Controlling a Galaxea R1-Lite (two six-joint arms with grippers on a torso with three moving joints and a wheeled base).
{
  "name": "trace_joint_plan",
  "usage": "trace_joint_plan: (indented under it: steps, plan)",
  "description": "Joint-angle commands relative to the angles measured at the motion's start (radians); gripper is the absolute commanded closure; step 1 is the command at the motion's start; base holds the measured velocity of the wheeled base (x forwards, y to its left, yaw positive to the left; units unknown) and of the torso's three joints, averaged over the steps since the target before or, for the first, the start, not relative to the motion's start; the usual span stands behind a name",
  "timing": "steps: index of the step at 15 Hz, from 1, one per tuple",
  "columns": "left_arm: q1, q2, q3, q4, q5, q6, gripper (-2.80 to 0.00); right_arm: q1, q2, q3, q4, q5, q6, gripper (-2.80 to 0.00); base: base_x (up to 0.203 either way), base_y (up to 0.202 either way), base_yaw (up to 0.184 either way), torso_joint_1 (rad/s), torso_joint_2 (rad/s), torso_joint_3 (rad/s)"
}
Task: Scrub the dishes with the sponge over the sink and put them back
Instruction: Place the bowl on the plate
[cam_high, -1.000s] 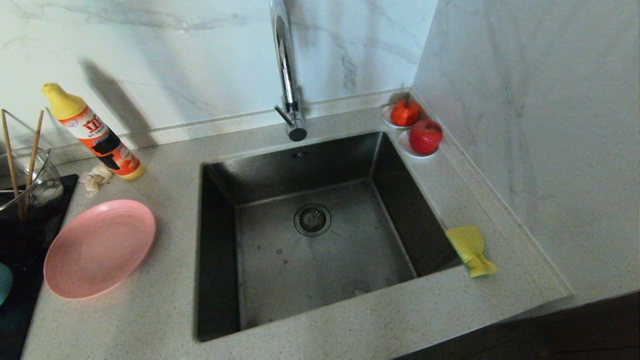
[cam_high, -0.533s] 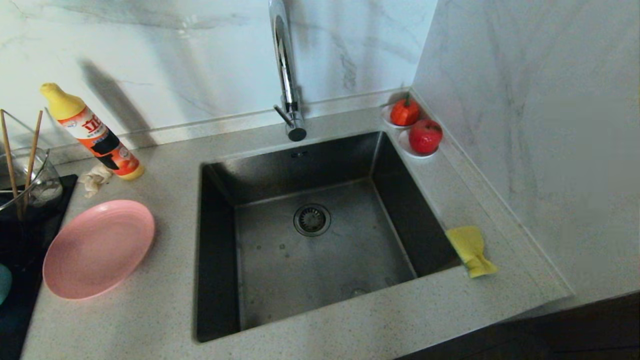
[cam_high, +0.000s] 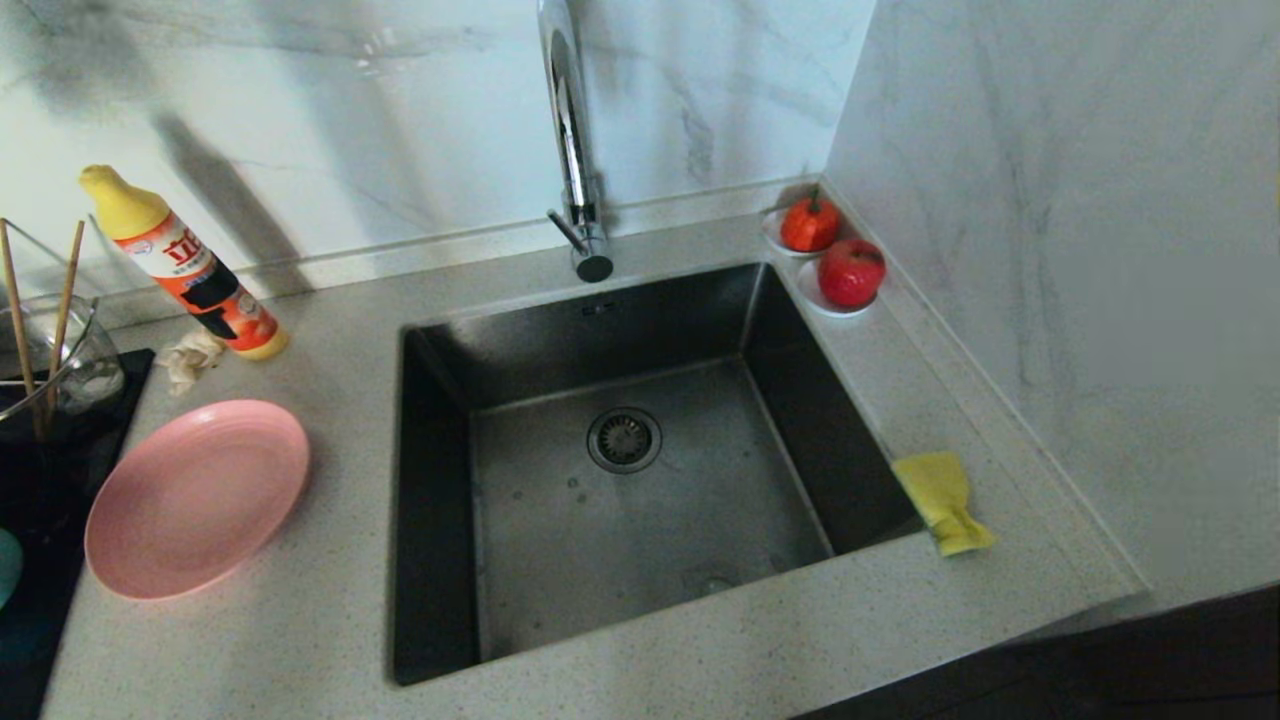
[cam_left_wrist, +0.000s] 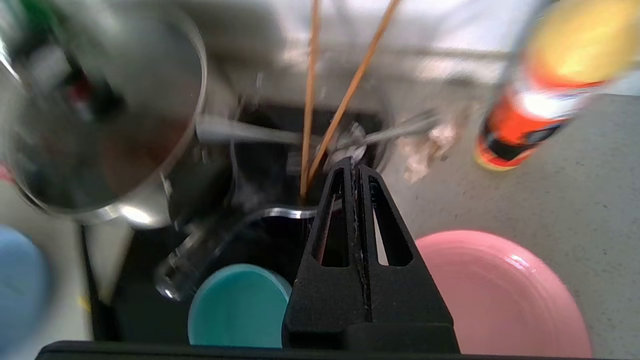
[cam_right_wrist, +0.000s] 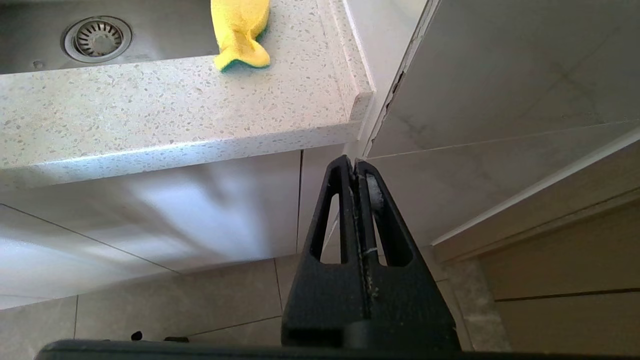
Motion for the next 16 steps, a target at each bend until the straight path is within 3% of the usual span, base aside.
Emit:
trace_joint_plan:
  steps: [1,4,10,11,12,16]
  plan:
    - [0.104,0.065,0.012,-0.004,-0.085,-0.041,0.00,0.000,0.002,0.000,0.000,0.000,-0.001,0.00,0.000,0.000,0.000,0.000,0.00,0.000]
    - [0.182,0.088,0.097,-0.008,-0.186,-0.055,0.00,0.000,0.002,0.000,0.000,0.000,-0.001,0.00,0.000,0.000,0.000,0.000,0.00,0.000]
    - [0.228,0.124,0.208,-0.031,-0.251,-0.063,0.00,0.000,0.002,0.000,0.000,0.000,-0.001,0.00,0.000,0.000,0.000,0.000,0.00,0.000]
    - [0.235,0.130,0.223,-0.028,-0.252,-0.066,-2.29,0.000,0.002,0.000,0.000,0.000,-0.001,0.00,0.000,0.000,0.000,0.000,0.00,0.000]
    - [0.238,0.136,0.242,-0.028,-0.253,-0.066,-2.80,0.000,0.002,0.000,0.000,0.000,-0.001,0.00,0.000,0.000,0.000,0.000,0.00,0.000]
    - [0.269,0.155,0.293,-0.022,-0.270,-0.066,-2.80,0.000,0.002,0.000,0.000,0.000,-0.001,0.00,0.000,0.000,0.000,0.000,0.00,0.000]
